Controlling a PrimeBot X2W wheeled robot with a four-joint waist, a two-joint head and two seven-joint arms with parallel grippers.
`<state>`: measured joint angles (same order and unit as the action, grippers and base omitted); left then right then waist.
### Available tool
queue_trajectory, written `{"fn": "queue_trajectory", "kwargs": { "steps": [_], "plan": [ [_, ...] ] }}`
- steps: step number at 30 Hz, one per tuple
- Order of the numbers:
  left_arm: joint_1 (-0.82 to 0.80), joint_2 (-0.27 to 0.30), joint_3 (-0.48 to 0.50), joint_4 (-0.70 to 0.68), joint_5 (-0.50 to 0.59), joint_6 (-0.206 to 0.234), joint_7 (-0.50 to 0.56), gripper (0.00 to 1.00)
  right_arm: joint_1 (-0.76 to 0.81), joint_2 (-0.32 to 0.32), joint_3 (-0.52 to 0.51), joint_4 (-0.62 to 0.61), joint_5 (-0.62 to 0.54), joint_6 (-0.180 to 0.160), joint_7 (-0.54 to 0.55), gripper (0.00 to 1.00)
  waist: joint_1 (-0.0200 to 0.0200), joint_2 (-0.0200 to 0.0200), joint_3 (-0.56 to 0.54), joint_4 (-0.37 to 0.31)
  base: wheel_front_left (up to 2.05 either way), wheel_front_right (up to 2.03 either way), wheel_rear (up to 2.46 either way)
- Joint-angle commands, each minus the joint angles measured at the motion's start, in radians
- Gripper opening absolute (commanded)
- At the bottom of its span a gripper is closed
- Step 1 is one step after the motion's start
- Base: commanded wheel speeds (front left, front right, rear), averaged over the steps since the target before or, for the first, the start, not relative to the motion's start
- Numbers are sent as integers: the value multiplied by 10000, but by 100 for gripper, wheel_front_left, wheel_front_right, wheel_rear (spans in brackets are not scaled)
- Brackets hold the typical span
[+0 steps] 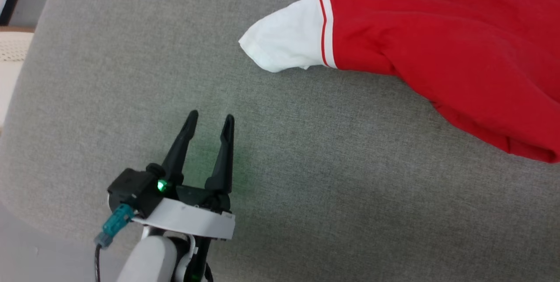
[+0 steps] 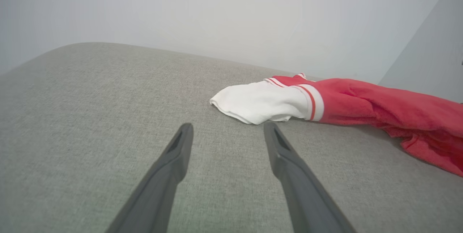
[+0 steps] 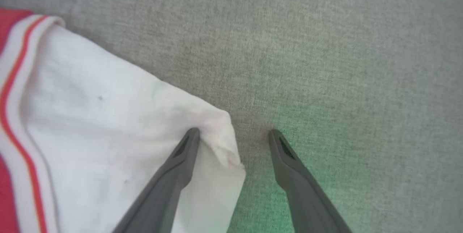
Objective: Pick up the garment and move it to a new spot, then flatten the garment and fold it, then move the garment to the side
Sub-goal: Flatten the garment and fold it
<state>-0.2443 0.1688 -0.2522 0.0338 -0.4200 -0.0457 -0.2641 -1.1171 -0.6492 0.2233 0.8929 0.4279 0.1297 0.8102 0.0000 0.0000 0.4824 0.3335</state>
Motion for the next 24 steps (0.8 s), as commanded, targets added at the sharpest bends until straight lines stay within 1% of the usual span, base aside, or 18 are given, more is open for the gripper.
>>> {"fn": "queue_trajectory", "kwargs": {
  "steps": [1, 3, 4, 5, 6, 8, 9, 11, 13, 15, 18, 21, 22, 24],
  "plan": [
    [-194, -69, 68, -47, 100, -111, -1, 100, 506, 500, 322, 421, 67, 17, 266, 100, 0, 0, 205, 89, 0, 0, 0],
    [-334, -78, 129, 1, 120, -189, -1, 100, 500, 675, 428, 496, 280, 49, 398, 100, 0, 0, 221, 21, 0, 0, 0],
    [-495, -16, 133, 41, 159, -261, -1, 100, 482, 726, 506, 488, 365, 51, 447, 41, 0, 0, 237, -8, 0, 0, 0],
    [-699, 83, 110, 94, 218, -290, 5, 100, 464, 723, 554, 476, 379, 51, 404, 23, 0, 0, 246, -33, 0, 0, 0],
    [-939, 167, 103, 150, 242, -351, 71, 100, 422, 704, 585, 501, 396, 51, 368, 0, 0, 0, 247, -49, 0, 0, 0],
    [-1570, 269, 173, 192, 23, -461, 244, 100, 394, 659, 678, 521, 428, 48, 304, 0, 0, 0, 260, -81, 0, 0, 0],
    [-1932, 478, 199, 281, 46, -499, 469, 100, 366, 632, 705, 505, 465, 45, 244, 0, 0, 0, 266, -110, 0, 0, 0],
    [-2742, 783, 156, 478, 36, -587, 1073, 100, 280, 640, 789, 514, 508, 37, 163, 0, 0, 0, 293, -182, 0, 0, 0],
    [-3629, 860, 197, 842, -473, -684, 1818, 100, 191, 717, 879, 508, 584, 39, 18, 0, 0, 0, 311, -260, 0, 0, 0],
    [-4523, 1168, 117, 1407, -816, -757, 2670, 100, 134, 763, 985, 571, 621, 36, -46, 0, 0, 0, 328, -332, 0, 0, 0],
    [-5663, 1220, -160, 2705, -1912, -835, 4384, 100, 10, 822, 1154, 644, 697, 36, -116, 0, 0, 0, 357, -419, 0, 0, 0],
    [-6674, 1548, -767, 3939, -2683, -862, 6426, 100, -67, 851, 1327, 716, 811, 36, -172, 0, 0, 0, 392, -476, 0, 0, 0],
    [-6973, 1650, -1066, 4201, -2912, -856, 6976, 100, -127, 864, 1389, 734, 845, 36, -151, 0, 0, 0, 419, -503, 0, 0, 0],
    [-7444, 1717, -1343, 4688, -3528, -859, 7797, 100, -207, 892, 1509, 751, 920, 36, -185, 0, 0, 0, 491, -560, 0, 0, 0]
  ]
}}
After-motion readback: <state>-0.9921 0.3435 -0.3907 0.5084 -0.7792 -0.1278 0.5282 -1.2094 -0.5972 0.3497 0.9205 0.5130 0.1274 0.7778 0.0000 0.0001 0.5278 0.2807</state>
